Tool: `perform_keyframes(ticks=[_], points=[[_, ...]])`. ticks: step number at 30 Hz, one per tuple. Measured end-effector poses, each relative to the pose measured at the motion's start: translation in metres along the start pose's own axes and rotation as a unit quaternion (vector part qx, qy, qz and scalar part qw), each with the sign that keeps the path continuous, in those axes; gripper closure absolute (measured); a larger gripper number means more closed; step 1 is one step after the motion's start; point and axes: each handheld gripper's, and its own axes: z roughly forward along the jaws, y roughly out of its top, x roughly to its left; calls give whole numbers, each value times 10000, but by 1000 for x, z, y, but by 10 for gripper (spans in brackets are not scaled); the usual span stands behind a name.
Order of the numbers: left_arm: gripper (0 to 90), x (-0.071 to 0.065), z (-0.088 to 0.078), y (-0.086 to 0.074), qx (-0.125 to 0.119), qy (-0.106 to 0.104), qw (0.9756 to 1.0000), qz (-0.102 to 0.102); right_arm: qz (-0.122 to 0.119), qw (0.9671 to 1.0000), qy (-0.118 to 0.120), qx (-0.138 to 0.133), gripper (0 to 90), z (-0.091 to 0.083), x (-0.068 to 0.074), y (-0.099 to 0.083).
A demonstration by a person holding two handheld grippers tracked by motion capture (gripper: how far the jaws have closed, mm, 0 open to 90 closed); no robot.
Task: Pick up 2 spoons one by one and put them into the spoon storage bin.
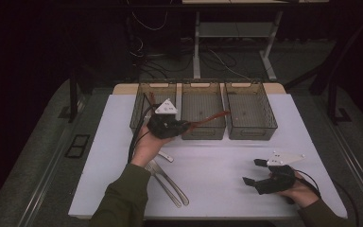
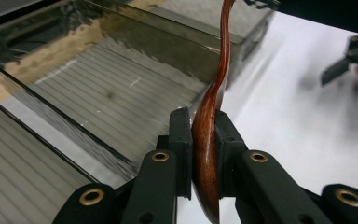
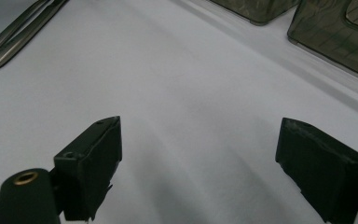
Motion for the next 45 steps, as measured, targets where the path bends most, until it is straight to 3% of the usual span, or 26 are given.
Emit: perform_keyframes(ticks=[5, 13, 14, 18, 19, 26, 30, 37, 45], points=[[797, 11, 10, 10, -13, 239, 9996, -140, 0, 10000, 7, 1, 143, 0, 0, 0], [797, 24, 30, 17, 115, 383, 9988, -283, 5, 10000, 20, 1, 143, 0, 0, 0], [797, 24, 33, 17, 108, 414, 9985, -341, 0, 10000, 18, 2, 143, 0, -1, 0], [797, 30, 43, 17, 251, 522, 9980, -263, 13, 10000, 22, 2, 143, 0, -1, 0], [797, 30, 45, 16, 283, 542, 9975, -359, 8, 10000, 23, 1, 143, -1, -1, 0], [798, 35, 53, 10, 482, 678, 9952, -525, 13, 10000, 25, 4, 143, -1, -1, 0], [796, 34, 58, 8, 628, 714, 9942, -493, 9, 10000, 24, 3, 143, -1, -1, 0], [789, 33, 62, 8, 638, 699, 9943, -490, 12, 10000, 19, 4, 143, -1, -1, 0], [637, 32, 60, 9, 593, 661, 9949, -476, 9, 10000, 22, 3, 143, -1, -1, 0]])
